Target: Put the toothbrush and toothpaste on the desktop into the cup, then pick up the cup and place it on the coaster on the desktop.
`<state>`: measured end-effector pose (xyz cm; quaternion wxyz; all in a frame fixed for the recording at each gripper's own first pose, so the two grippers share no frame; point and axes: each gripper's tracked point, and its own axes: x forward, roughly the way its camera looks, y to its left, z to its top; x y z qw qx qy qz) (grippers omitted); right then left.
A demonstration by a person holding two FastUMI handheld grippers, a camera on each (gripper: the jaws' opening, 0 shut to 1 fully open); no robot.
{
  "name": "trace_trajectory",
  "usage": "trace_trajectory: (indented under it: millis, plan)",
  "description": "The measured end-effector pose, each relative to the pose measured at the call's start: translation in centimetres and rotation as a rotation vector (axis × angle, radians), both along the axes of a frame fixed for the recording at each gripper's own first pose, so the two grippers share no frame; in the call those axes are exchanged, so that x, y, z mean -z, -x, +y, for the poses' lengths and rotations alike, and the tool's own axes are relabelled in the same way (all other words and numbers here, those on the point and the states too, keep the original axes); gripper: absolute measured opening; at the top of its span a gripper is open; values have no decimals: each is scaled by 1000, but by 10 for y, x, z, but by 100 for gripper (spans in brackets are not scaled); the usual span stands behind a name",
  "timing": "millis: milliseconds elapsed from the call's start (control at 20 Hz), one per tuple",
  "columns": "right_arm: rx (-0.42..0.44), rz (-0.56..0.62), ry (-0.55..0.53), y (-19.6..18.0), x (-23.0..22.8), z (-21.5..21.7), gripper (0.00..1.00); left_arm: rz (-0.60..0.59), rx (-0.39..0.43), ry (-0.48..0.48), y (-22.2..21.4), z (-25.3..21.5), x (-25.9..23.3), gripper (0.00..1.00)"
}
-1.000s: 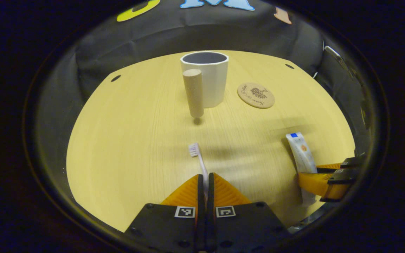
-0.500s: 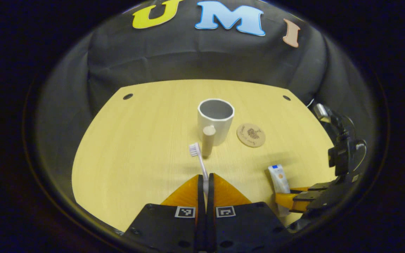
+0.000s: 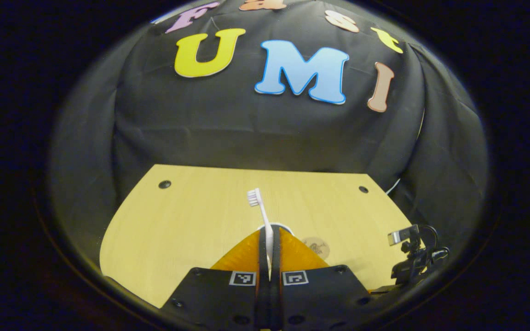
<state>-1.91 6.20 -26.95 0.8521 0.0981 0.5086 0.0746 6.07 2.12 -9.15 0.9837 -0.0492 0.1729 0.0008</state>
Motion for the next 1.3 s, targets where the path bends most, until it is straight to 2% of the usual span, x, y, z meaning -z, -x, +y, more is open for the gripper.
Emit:
trace_trajectory:
  millis: [200,500,950,1300]
  plan:
    - [26,-23,-13,-5,-11,-6,13,-57,69,-61,-36,2,0,7]
    - [51,-56,-14,-7,-22,-17,13,-99,132,-78,-90,-9,28,7]
    - [73,-17,6,1,-10,-31,13,-104,96,-156,-149,-1,66,7]
    - [68,4,16,4,-6,-33,13,-108,41,-219,-156,13,95,7]
